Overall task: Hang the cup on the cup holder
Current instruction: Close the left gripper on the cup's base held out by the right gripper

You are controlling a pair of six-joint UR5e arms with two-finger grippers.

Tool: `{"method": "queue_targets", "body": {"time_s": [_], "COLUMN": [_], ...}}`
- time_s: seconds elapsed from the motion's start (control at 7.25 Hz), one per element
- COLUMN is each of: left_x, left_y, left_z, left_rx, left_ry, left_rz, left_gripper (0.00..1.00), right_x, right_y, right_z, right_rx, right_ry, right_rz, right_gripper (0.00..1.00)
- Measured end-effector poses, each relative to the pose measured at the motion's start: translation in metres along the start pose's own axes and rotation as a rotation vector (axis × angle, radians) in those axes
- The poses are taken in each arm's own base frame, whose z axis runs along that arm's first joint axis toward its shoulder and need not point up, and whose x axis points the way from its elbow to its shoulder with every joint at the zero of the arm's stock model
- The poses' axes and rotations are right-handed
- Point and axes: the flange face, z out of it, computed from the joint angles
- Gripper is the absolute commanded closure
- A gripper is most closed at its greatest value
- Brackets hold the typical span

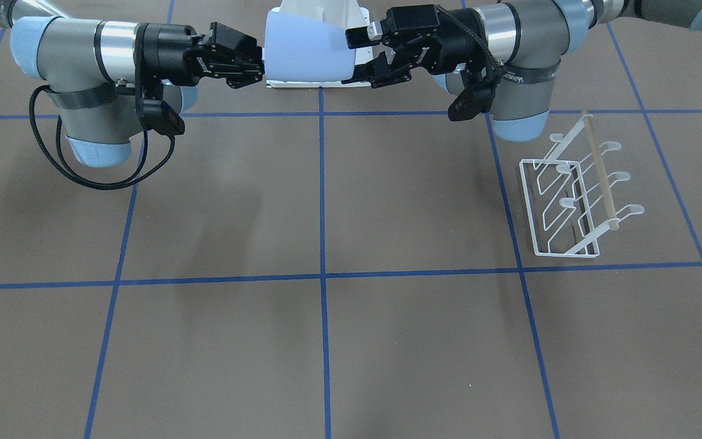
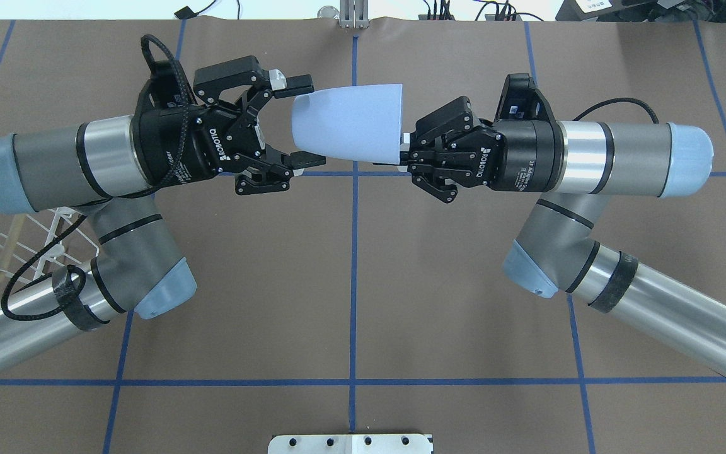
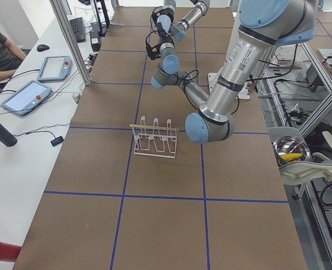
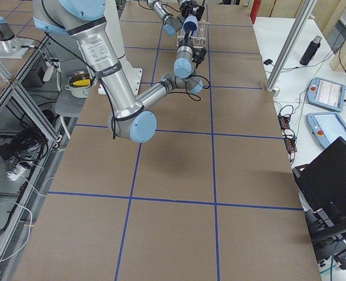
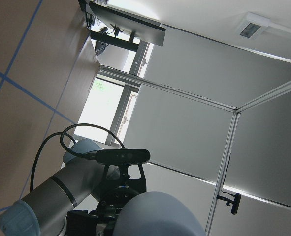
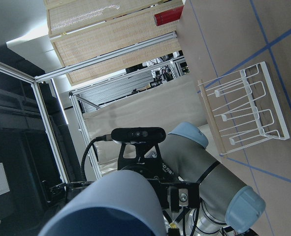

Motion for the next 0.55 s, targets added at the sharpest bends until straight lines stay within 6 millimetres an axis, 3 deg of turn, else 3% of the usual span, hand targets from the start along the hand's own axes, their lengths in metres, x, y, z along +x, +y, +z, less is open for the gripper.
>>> {"method": "queue_targets", "body": {"time_s": [0.14,0.28,0.41,0.55], "left_x": [-0.0002,-0.0004,-0.0010,-0.0033], "left_y": [0.0008,0.0019,0.0039,0.0070], "left_z": [0.0004,0.0009,0.0016,0.0030], "left_rx": [-0.002,-0.004,-0.008,-0.014], "left_ry": [0.001,0.001,0.002,0.001], "left_rz": [-0.001,-0.002,-0.004,-0.009], "left_gripper": [0.16,0.55,1.00,1.00], "right_x": [0.0015,0.0052,0.0085,0.0085], "right_y": [-0.0004,-0.0023,-0.0036,-0.0036], "right_z": [-0.0006,-0.0023,-0.0033,-0.0016], "right_rx": [-0.005,-0.010,-0.015,-0.019], "right_ry": [-0.004,-0.008,-0.011,-0.017], "right_rz": [-0.001,-0.003,-0.005,-0.007], "right_gripper": [1.00,1.00,0.60,0.01]}}
